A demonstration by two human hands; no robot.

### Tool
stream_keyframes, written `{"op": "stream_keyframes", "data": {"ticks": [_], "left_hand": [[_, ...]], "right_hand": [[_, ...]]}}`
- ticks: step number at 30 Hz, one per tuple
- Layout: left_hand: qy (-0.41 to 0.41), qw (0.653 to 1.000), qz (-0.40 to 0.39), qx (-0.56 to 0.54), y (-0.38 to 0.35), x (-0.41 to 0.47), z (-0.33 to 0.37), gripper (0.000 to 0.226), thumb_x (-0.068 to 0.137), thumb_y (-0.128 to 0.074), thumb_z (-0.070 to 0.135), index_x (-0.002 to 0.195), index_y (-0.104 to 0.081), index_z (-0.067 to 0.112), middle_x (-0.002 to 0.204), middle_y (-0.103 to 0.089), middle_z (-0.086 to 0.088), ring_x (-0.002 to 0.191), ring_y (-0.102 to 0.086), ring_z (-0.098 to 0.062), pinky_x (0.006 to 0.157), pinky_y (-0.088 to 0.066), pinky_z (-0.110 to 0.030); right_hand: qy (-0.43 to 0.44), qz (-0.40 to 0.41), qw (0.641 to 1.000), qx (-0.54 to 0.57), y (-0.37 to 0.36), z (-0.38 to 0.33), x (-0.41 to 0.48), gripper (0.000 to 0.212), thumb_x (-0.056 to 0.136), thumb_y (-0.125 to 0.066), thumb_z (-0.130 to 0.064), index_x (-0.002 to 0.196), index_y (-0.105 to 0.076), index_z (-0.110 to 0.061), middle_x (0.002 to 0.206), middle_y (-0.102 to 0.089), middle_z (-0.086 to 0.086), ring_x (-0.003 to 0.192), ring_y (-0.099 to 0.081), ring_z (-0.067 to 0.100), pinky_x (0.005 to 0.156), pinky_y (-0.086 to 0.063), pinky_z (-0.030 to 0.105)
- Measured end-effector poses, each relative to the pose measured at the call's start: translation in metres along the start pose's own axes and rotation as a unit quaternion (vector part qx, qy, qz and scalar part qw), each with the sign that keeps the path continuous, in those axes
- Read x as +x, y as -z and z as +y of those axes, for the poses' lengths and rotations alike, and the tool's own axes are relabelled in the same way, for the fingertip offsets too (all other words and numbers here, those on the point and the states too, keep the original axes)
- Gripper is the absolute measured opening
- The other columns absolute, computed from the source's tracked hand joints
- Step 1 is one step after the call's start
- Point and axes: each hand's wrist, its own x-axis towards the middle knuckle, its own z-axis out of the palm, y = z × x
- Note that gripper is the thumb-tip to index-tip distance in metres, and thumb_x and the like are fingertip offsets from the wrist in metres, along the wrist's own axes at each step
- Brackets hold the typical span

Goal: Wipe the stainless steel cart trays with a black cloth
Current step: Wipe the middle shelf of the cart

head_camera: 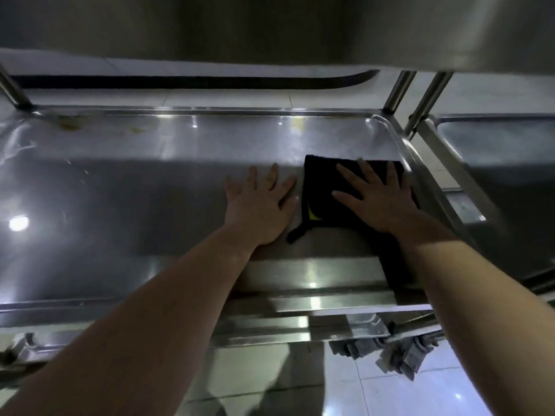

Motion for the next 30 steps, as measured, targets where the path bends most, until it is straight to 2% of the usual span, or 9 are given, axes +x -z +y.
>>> {"op": "stream_keyframes", "data": {"ticks": [3,7,13,17,21,23,25,28,30], "left_hand": [[0.0,1.0,0.0,-0.003,-0.005,0.004,-0.002,0.057,0.097,-0.007,0.063,0.151,0.003,0.049,0.164,0.009,0.011,0.151,0.007,-0.028,0.111,0.004,-0.068],[0.009,1.0,0.001,-0.015,-0.006,0.007,-0.004,0.058,0.095,-0.007,0.064,0.15,0.006,0.05,0.164,0.009,0.013,0.151,0.006,-0.026,0.112,0.005,-0.067],[0.002,0.999,-0.035,-0.014,0.002,0.007,-0.003,0.056,0.099,-0.013,0.061,0.152,0.003,0.049,0.163,0.012,0.012,0.151,0.009,-0.028,0.11,0.005,-0.069],[-0.003,1.0,-0.03,0.0,0.003,0.005,0.001,0.056,0.099,-0.014,0.06,0.152,0.0,0.048,0.164,0.009,0.01,0.151,0.006,-0.031,0.109,0.001,-0.071],[-0.001,0.999,-0.038,-0.009,0.011,-0.001,0.004,0.057,0.1,-0.015,0.061,0.154,-0.004,0.046,0.165,0.007,0.009,0.15,0.004,-0.032,0.11,-0.002,-0.071],[0.001,0.999,-0.044,-0.014,0.016,-0.005,0.007,0.057,0.1,-0.017,0.059,0.154,-0.009,0.043,0.165,0.003,0.008,0.15,0.002,-0.033,0.11,-0.002,-0.071],[0.002,1.0,-0.019,-0.022,0.023,-0.009,0.011,0.053,0.103,-0.023,0.05,0.153,-0.023,0.035,0.164,-0.013,0.004,0.149,-0.009,-0.034,0.109,-0.005,-0.072],[-0.078,0.993,0.08,-0.045,0.033,-0.02,0.028,0.039,0.104,-0.033,0.037,0.132,-0.054,0.02,0.139,-0.054,-0.004,0.134,-0.04,-0.03,0.111,-0.016,-0.062],[-0.142,0.985,0.079,-0.056,0.036,-0.029,0.049,0.04,0.102,-0.037,0.044,0.116,-0.062,0.016,0.121,-0.062,-0.007,0.12,-0.05,-0.031,0.105,-0.03,-0.049]], "right_hand": [[-0.015,-0.01,1.0,0.004,0.011,-0.004,0.059,0.07,0.086,-0.014,-0.08,0.149,0.001,-0.055,0.165,0.003,-0.007,0.146,0.007,0.046,0.117,0.004,0.061],[-0.032,-0.001,0.999,0.016,0.015,-0.009,0.081,0.069,0.089,-0.017,-0.079,0.151,-0.004,-0.052,0.165,0.001,-0.005,0.146,0.005,0.046,0.116,0.002,0.061],[0.011,-0.032,0.999,0.036,0.0,0.001,-0.017,0.065,0.086,-0.015,-0.08,0.144,0.007,-0.061,0.163,0.01,-0.012,0.147,0.012,0.043,0.115,0.011,0.056],[0.035,-0.062,0.996,0.061,-0.011,-0.002,-0.106,0.064,0.071,-0.006,-0.088,0.126,0.024,-0.075,0.158,0.02,-0.022,0.145,0.024,0.037,0.113,0.017,0.051],[0.023,-0.121,0.99,0.073,-0.003,-0.006,-0.116,0.062,0.076,-0.015,-0.087,0.127,0.019,-0.076,0.157,0.023,-0.022,0.143,0.029,0.037,0.11,0.022,0.052],[0.005,-0.101,0.993,0.065,0.003,-0.007,-0.104,0.059,0.089,-0.025,-0.075,0.141,0.002,-0.068,0.162,0.012,-0.018,0.146,0.019,0.038,0.112,0.017,0.055],[-0.044,-0.021,0.997,0.065,0.011,0.0,-0.09,0.057,0.099,-0.033,-0.057,0.152,-0.017,-0.043,0.163,-0.011,-0.006,0.147,-0.005,0.04,0.118,-0.003,0.054],[-0.108,-0.009,0.991,0.078,0.019,0.019,-0.078,0.046,0.101,-0.041,-0.039,0.146,-0.039,-0.026,0.156,-0.034,0.006,0.143,-0.024,0.038,0.115,-0.022,0.05],[-0.096,-0.017,0.991,0.09,0.024,0.024,-0.082,0.038,0.098,-0.05,-0.032,0.135,-0.051,-0.022,0.141,-0.05,0.012,0.133,-0.041,0.036,0.11,-0.032,0.048]]}}
